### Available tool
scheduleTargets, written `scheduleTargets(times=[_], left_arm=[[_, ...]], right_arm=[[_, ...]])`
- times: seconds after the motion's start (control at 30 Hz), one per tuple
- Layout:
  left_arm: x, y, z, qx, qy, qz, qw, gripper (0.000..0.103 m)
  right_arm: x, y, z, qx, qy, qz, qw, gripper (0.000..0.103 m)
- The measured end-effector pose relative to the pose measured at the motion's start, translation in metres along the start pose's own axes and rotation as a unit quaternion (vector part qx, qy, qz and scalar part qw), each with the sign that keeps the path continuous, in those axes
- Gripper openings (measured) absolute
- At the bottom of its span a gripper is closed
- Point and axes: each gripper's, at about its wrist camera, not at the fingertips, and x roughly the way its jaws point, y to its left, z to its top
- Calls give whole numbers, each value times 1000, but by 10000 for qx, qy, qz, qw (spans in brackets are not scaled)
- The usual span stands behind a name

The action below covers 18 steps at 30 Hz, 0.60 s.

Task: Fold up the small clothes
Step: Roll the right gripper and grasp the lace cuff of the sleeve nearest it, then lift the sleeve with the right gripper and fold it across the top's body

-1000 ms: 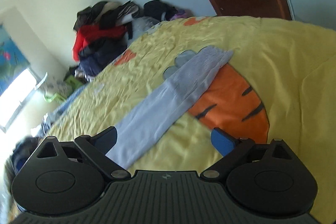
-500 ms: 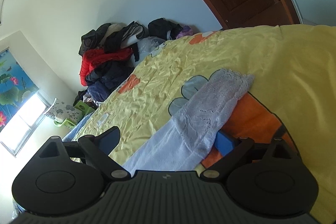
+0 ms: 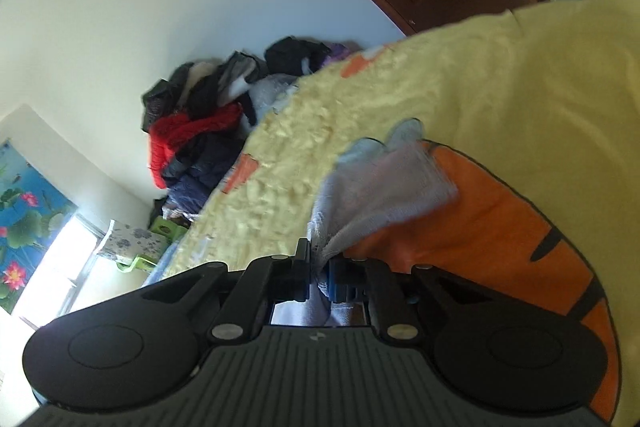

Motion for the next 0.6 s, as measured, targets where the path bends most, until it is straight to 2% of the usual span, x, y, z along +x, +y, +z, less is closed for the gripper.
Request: scheduleTargets(times=[0.2,0.37,0.6], left_arm=[[2,8,2,-98,-8,119,9999,103],[8,10,4,-66,17,354,9994,103],[13,13,4,-30,54,492,9988,103]], right_arm=[[-13,36,-5,-199,120,643,9977,12],[-17,65,-19,-335,480,1059,9927,12],[-16,101,-48,-329,1000,1469,9835,12]])
